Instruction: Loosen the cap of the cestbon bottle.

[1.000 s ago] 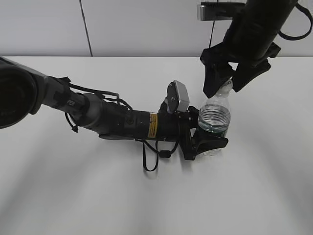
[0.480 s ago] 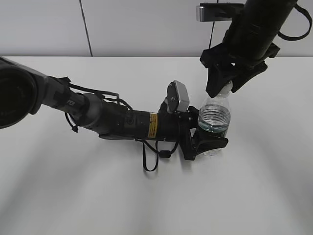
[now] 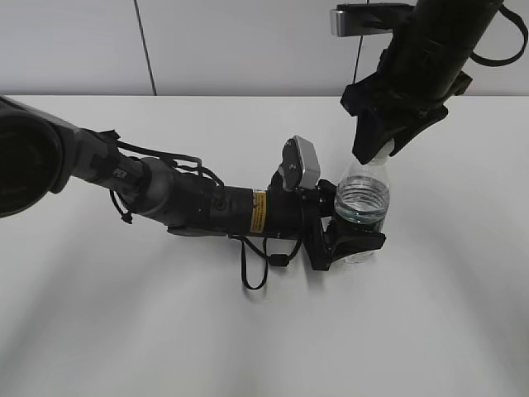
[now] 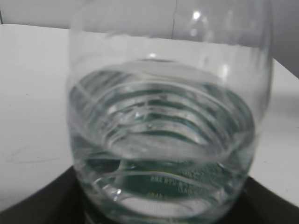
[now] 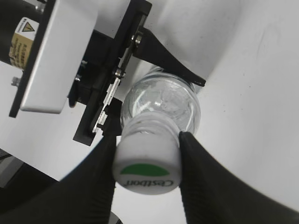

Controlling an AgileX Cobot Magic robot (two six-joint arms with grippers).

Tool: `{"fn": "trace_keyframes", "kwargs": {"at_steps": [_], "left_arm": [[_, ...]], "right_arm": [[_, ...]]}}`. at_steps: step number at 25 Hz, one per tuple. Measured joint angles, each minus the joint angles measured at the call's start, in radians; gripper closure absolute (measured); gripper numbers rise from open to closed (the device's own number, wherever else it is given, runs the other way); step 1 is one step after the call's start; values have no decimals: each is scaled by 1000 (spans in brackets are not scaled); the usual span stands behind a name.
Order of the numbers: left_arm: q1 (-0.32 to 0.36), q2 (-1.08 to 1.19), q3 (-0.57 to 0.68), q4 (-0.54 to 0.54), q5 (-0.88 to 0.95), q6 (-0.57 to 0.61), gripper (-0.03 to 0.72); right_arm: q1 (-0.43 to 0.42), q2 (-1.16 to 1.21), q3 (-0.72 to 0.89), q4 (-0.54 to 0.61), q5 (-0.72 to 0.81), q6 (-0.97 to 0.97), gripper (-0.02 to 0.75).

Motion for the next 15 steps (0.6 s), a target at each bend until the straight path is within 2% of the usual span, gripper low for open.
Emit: {"fn": "trace_keyframes", "kwargs": {"at_steps": [4,12,15], "left_arm": [[0,0,0,0,0,0,188],[0,0,0,0,0,0,188],[0,0,0,0,0,0,188]], "right_arm": [[0,0,0,-7,1,-79,426],[0,0,0,-13,4,-404,429],[0,0,0,-16,4,-434,429]]}}
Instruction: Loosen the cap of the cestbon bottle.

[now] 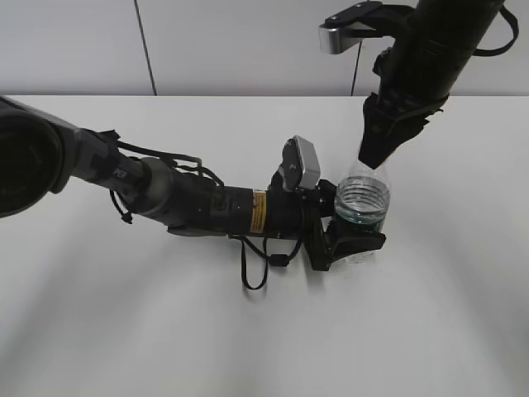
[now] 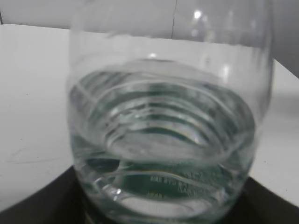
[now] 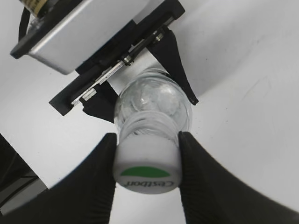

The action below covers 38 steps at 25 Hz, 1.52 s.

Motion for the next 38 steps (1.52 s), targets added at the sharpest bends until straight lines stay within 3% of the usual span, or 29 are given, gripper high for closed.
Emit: {"fn": "trace_keyframes", "kwargs": {"at_steps": [21,28,31,38], "left_arm": [[-1,0,0,3,-3,0,188],[-1,0,0,3,-3,0,188],[-1,0,0,3,-2,0,188],[-1,0,0,3,-1,0,188]], "right_arm": [[0,-45,3,-5,4,3,437],[0,-102,3,-53,5,192,438],[-2,-105,3,-124,5,313,438],[-88,-108,21,-207,3,487,438]]}}
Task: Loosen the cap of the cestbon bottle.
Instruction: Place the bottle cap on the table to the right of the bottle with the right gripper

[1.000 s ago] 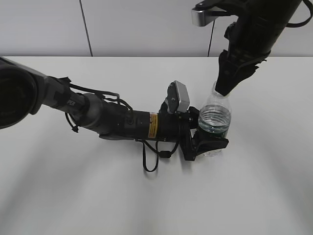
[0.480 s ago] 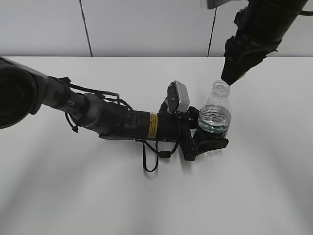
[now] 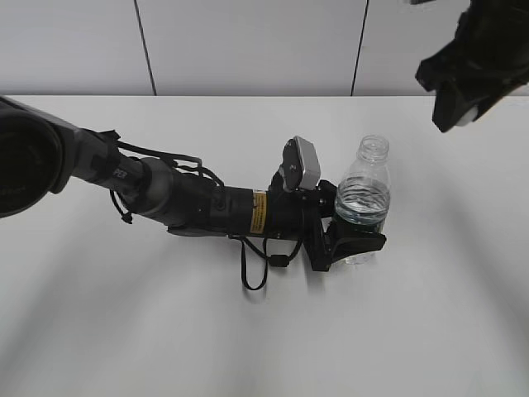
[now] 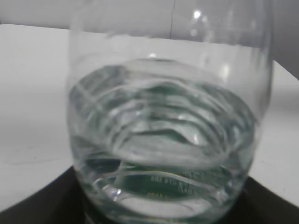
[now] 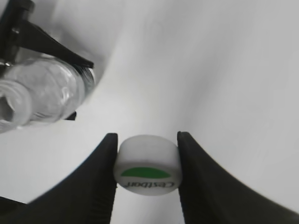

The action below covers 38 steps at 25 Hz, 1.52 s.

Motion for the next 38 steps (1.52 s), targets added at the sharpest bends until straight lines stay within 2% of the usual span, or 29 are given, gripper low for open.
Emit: {"fn": "trace_keyframes", "kwargs": {"at_steps": [6,11,17,27,38], "left_arm": [[0,0,0,0,-1,0,188],[0,0,0,0,-2,0,188],[0,0,0,0,-2,0,188],[0,0,0,0,-2,0,188],[0,0,0,0,-2,0,188]], "right_arm": [[-71,-23,224,3,-24,33,438],[-73,-32,444,-1,-229,80,438],[-73,-31,634,-1,-507,153,440],[-73,33,677,3,-646,192,440],[-73,49,677,7,-687,192,423]]}}
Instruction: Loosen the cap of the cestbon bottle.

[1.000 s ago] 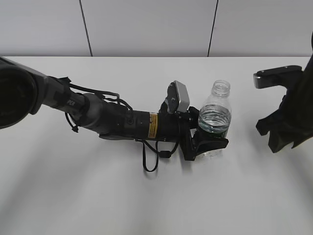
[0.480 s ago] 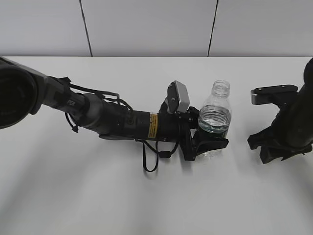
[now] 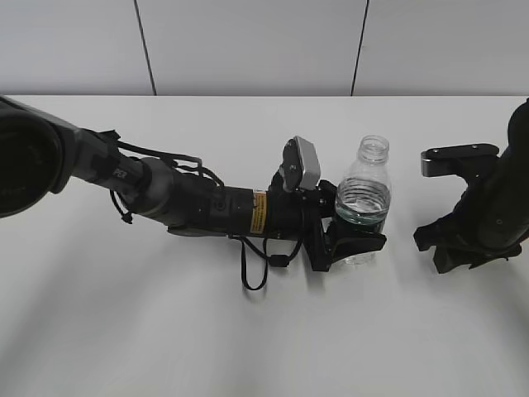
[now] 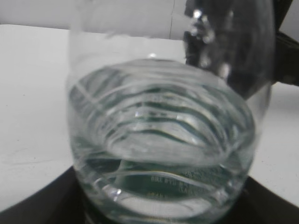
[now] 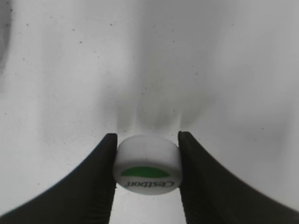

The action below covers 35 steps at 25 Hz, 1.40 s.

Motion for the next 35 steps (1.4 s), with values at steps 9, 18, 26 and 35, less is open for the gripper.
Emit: {"fn": "trace_keyframes", "kwargs": {"at_steps": [9,18,26,35], "left_arm": [[0,0,0,0,0,0,188],[0,0,0,0,0,0,173],[0,0,4,18,20,-17,12],[12,-45,4,143,104,-97,-4]], "right_arm": [[0,0,0,0,-1,0,379],[0,0,0,2,-1,0,263],[0,-76,0,8,17,7,222],[0,-190,0,22,38,10,220]]}}
